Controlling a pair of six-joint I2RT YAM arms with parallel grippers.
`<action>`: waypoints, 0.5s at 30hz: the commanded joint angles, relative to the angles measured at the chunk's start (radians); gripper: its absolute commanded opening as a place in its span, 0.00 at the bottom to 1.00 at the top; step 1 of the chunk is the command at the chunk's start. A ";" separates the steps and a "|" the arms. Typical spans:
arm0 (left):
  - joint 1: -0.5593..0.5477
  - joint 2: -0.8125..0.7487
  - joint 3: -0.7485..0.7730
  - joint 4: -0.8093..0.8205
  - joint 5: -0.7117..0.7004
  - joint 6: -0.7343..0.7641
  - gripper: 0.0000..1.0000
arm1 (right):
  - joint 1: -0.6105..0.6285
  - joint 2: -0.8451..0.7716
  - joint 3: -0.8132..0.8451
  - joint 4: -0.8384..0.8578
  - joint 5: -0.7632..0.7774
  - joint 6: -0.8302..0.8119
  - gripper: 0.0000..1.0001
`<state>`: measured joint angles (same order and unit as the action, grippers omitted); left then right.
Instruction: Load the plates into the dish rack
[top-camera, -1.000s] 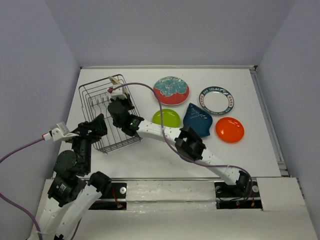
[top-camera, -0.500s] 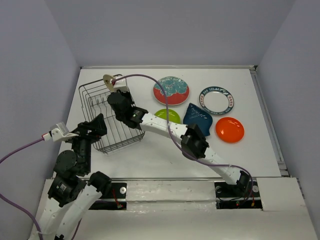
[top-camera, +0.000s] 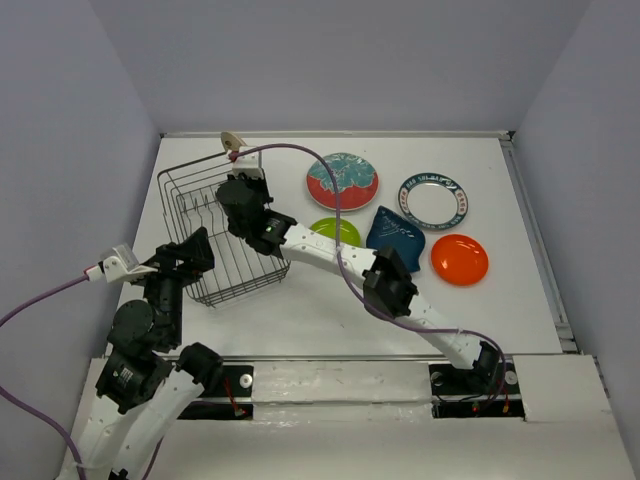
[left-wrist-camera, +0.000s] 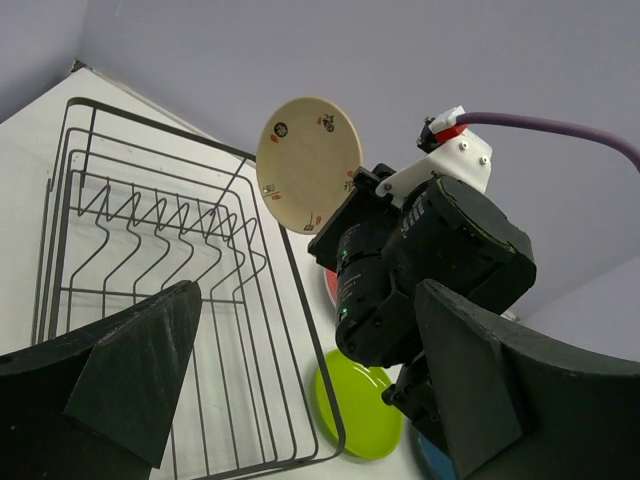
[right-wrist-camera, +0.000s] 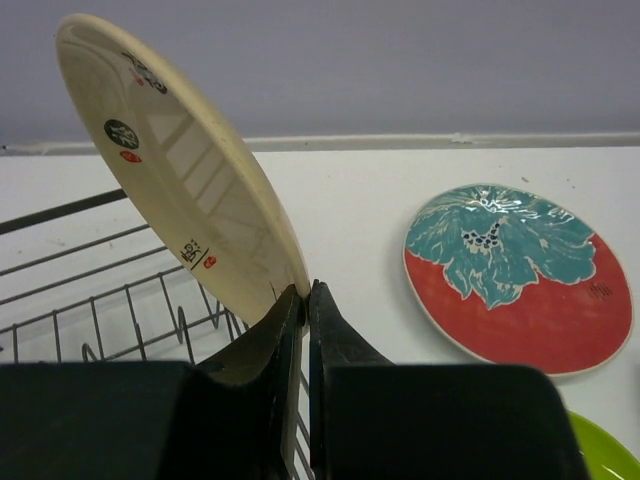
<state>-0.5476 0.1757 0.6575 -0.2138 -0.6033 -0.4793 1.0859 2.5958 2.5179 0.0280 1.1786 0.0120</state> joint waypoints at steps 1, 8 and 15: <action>0.005 0.021 0.016 0.056 -0.013 0.008 0.99 | -0.006 -0.051 -0.001 0.176 0.085 -0.038 0.07; -0.003 0.018 0.016 0.056 -0.015 0.008 0.99 | 0.003 -0.022 -0.027 0.174 0.098 -0.024 0.07; -0.005 0.018 0.016 0.056 -0.015 0.010 0.99 | 0.014 0.015 0.013 0.113 0.070 0.046 0.07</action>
<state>-0.5484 0.1776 0.6575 -0.2134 -0.6029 -0.4793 1.0866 2.5996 2.4870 0.1070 1.2308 -0.0212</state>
